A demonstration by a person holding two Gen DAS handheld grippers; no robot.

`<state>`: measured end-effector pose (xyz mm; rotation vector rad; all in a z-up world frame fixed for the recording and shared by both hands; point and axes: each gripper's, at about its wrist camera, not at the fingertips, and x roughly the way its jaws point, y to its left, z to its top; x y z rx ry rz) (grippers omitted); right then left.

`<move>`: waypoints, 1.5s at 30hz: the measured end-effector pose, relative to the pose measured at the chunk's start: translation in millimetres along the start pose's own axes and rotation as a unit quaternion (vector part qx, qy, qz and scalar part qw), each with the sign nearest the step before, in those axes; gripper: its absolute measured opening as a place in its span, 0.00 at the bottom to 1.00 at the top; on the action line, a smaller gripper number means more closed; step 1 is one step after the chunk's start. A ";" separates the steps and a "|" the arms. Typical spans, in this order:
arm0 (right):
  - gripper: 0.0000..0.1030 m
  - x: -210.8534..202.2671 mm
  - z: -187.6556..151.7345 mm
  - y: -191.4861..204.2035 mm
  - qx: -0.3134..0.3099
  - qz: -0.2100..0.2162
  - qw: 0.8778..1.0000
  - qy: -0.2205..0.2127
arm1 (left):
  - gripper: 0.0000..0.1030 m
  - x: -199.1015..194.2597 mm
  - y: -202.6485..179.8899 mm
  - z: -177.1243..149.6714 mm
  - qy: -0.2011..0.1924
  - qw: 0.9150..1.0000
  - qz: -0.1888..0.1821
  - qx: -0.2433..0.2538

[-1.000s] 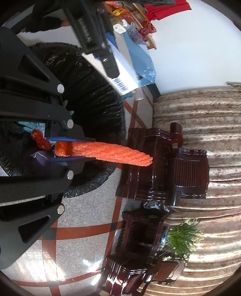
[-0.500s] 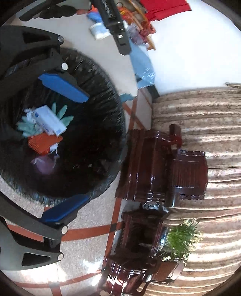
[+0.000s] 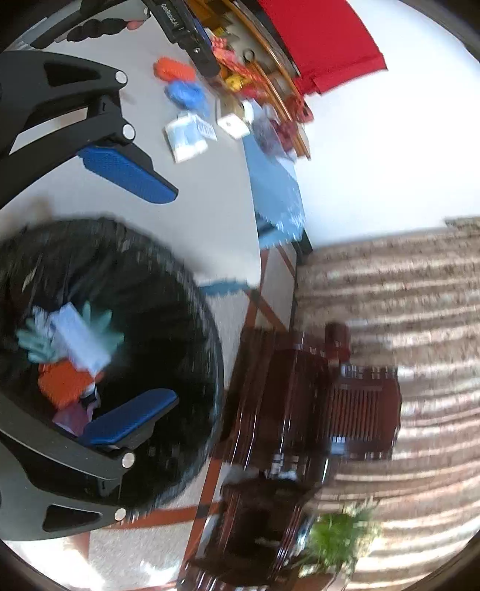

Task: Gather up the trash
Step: 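Move both tools back toward the table, then grasp the orange foam net with the left tool while the right tool grasps the paper cup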

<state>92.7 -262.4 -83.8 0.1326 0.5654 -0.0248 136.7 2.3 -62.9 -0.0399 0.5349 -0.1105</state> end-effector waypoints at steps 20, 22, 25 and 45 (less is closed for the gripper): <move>0.95 135.3 -5.3 201.8 -0.088 0.060 0.993 0.052 | 0.92 71.8 203.6 -32.6 0.054 0.986 0.140 -0.069; 0.95 146.7 -8.9 211.6 -0.094 0.058 0.992 0.058 | 0.92 83.2 212.8 -34.9 0.063 0.986 0.138 -0.076; 0.95 166.8 -13.3 227.1 -0.106 0.056 0.990 0.071 | 0.92 98.4 222.1 -38.3 0.073 0.985 0.135 -0.083; 0.95 185.6 -7.1 175.5 -0.110 -0.012 0.990 0.091 | 0.62 133.6 221.8 -53.0 0.136 0.979 0.107 -0.107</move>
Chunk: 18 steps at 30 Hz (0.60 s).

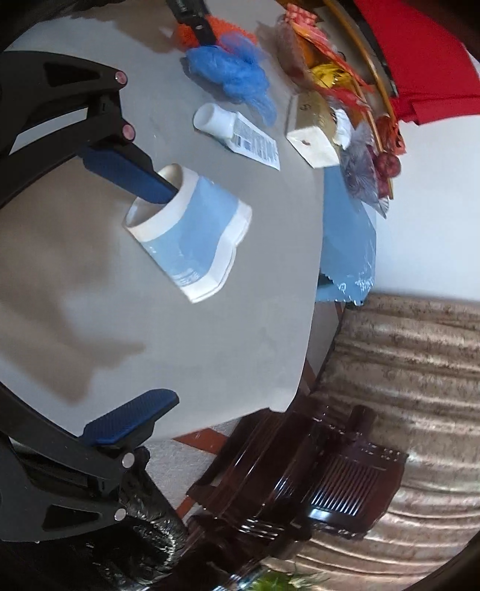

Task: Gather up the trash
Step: 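Grasp the orange foam net with the left tool while the right tool grasps the paper cup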

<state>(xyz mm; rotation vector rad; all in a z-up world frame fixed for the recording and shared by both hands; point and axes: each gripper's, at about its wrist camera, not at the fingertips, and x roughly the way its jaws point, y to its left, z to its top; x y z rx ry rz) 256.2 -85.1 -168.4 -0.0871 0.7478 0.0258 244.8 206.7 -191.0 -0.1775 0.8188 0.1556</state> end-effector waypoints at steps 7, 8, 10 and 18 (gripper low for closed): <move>0.95 -7.8 -2.2 16.2 0.021 0.048 0.999 -0.001 | 0.58 -20.3 -5.3 -10.1 -0.008 1.000 -0.006 -0.002; 0.95 -4.7 -1.6 22.2 0.015 0.045 0.999 0.000 | 0.60 -21.8 -5.8 -10.9 -0.008 1.000 -0.004 0.001; 0.95 3.0 0.6 26.2 0.014 0.038 0.999 0.002 | 0.63 -22.4 -5.3 -10.0 -0.009 1.000 0.000 0.003; 0.95 39.3 14.7 28.8 0.053 0.029 0.997 0.038 | 0.74 0.1 0.5 3.0 0.003 1.000 0.016 -0.001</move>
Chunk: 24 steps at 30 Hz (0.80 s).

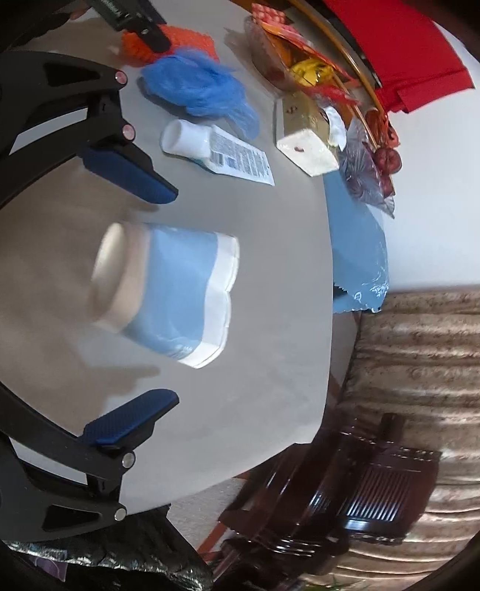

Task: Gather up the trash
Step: 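Grasp the orange foam net with the left tool while the right tool grasps the paper cup, then carry orange net and paper cup over the bin and open both tools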

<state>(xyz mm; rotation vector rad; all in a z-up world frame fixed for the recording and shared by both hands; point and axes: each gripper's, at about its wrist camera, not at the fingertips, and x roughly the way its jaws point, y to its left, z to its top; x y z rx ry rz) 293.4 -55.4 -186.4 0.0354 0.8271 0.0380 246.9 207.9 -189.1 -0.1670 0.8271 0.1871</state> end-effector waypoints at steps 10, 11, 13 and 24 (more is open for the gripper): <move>0.60 -3.2 -0.9 -6.0 -0.007 0.050 0.999 0.019 | 0.53 3.6 -3.2 -1.6 0.006 1.000 -0.010 -0.013; 0.60 -8.9 -1.0 -6.4 -0.009 0.055 0.998 0.014 | 0.51 -1.4 -3.6 -2.4 0.001 1.000 -0.010 -0.014; 0.59 -20.0 -2.4 -5.8 -0.017 0.060 0.998 0.006 | 0.48 -12.4 -3.9 -4.2 -0.007 1.000 -0.012 -0.017; 0.57 -81.6 -14.1 -8.7 -0.043 0.090 0.995 -0.022 | 0.44 -85.8 -18.8 -27.2 -0.045 0.999 -0.015 -0.009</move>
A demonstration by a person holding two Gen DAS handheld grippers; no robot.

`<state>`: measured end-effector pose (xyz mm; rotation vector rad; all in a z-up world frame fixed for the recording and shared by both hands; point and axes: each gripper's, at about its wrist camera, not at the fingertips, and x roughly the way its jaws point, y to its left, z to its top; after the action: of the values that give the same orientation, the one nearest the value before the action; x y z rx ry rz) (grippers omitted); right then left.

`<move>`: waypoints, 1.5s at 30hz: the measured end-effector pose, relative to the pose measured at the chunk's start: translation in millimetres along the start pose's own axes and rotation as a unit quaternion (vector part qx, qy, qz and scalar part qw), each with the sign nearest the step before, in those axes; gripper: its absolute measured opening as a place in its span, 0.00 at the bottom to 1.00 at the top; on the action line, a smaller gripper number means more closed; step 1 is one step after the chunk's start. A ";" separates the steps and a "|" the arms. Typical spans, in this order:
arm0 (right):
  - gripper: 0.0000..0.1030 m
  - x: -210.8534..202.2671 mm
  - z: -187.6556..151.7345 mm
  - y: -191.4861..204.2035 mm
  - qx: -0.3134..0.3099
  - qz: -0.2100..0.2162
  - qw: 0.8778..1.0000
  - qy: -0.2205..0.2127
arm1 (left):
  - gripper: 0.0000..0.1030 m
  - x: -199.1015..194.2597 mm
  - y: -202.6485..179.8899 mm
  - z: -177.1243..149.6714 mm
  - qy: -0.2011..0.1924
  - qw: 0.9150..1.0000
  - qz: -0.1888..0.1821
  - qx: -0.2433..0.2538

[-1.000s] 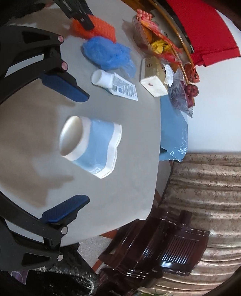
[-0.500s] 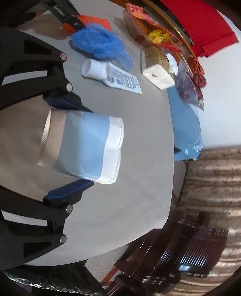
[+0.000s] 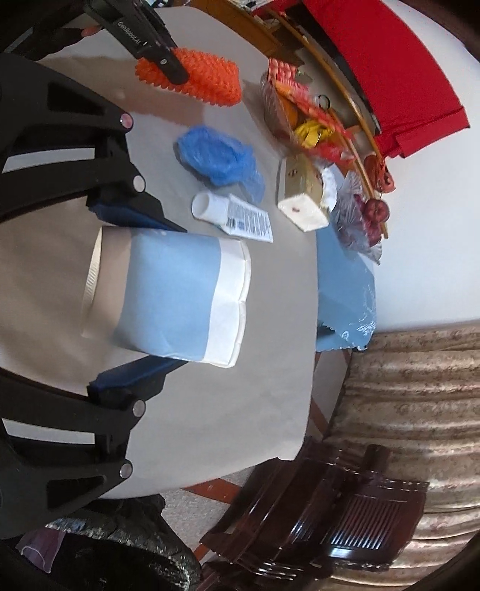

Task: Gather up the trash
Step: 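Carry orange net and paper cup over the bin and open both tools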

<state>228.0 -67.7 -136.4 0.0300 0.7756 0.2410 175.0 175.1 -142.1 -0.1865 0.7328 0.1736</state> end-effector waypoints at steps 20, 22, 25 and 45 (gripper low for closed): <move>0.57 -122.6 -7.6 -24.2 -0.011 0.005 0.998 -0.065 | 0.44 -90.7 -83.7 1.0 -0.062 0.996 -0.054 0.043; 0.57 -135.0 -8.4 -31.9 -0.007 0.001 0.997 -0.073 | 0.44 -96.5 -92.1 0.9 -0.066 0.995 -0.062 0.046; 0.57 -149.4 -9.0 -38.7 -0.003 -0.005 0.997 -0.083 | 0.44 -106.3 -105.0 0.8 -0.071 0.993 -0.074 0.052; 0.57 -230.4 -45.5 -135.1 0.050 -0.091 0.987 -0.126 | 0.45 -142.5 -220.5 -23.1 -0.082 0.973 -0.176 0.123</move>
<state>65.4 -254.1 -25.6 0.0826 0.5346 0.0229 104.8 -56.9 -38.6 -0.0622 0.5407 -0.2370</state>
